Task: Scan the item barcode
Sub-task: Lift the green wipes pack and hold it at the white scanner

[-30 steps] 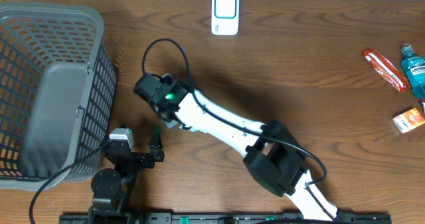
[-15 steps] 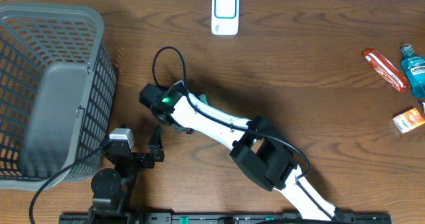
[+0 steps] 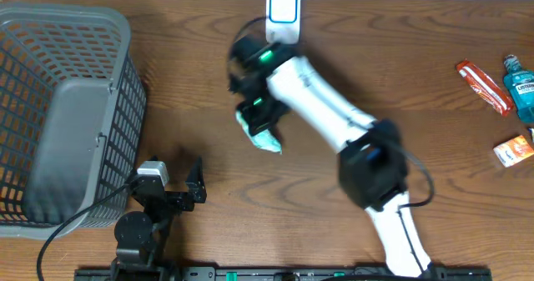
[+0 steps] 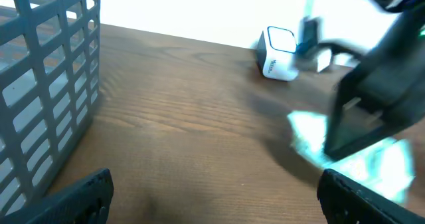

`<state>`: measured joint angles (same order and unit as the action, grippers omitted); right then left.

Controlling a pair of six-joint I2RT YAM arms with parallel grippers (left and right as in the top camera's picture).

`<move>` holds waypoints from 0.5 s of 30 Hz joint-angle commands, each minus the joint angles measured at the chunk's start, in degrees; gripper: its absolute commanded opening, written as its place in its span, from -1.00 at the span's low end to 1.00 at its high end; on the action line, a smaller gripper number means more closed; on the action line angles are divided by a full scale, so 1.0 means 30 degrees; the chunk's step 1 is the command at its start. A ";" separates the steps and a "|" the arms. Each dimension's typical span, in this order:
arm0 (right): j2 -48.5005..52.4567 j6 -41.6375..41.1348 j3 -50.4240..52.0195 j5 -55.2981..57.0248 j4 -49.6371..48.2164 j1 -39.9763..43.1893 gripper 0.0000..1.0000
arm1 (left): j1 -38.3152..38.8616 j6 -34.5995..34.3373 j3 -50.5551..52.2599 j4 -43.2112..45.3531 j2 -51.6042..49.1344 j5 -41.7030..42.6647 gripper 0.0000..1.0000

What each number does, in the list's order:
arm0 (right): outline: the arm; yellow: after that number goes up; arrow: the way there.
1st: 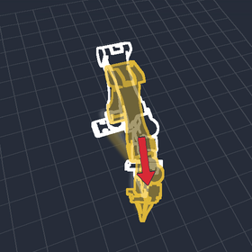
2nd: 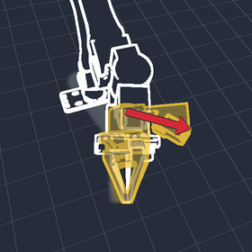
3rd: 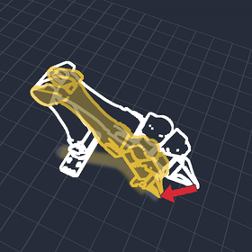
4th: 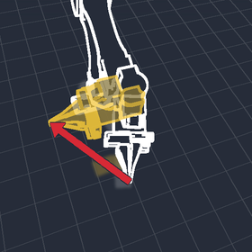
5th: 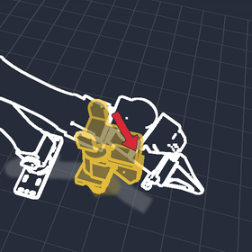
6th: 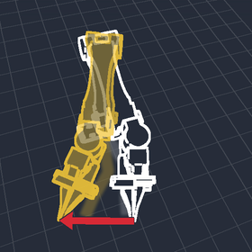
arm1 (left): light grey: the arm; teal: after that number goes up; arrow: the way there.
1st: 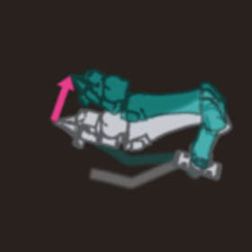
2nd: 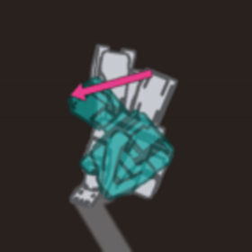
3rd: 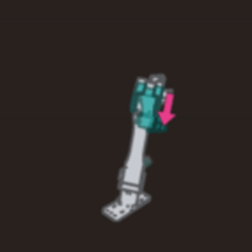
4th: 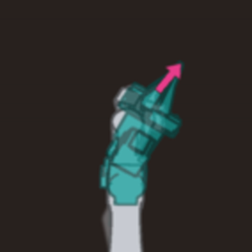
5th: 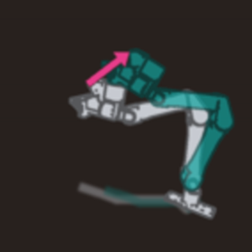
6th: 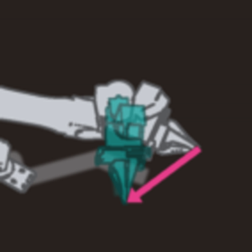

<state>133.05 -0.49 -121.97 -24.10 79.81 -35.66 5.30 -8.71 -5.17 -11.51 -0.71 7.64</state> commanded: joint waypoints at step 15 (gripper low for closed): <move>-0.0627 1.1905 0.1326 -2.0618 0.5894 0.5085 -0.98 | -0.0102 0.0255 0.0474 -0.0124 0.0036 0.0306 0.96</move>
<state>132.40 31.31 -118.32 -74.67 97.30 -20.53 5.28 -8.71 -5.17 -11.51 -0.71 7.64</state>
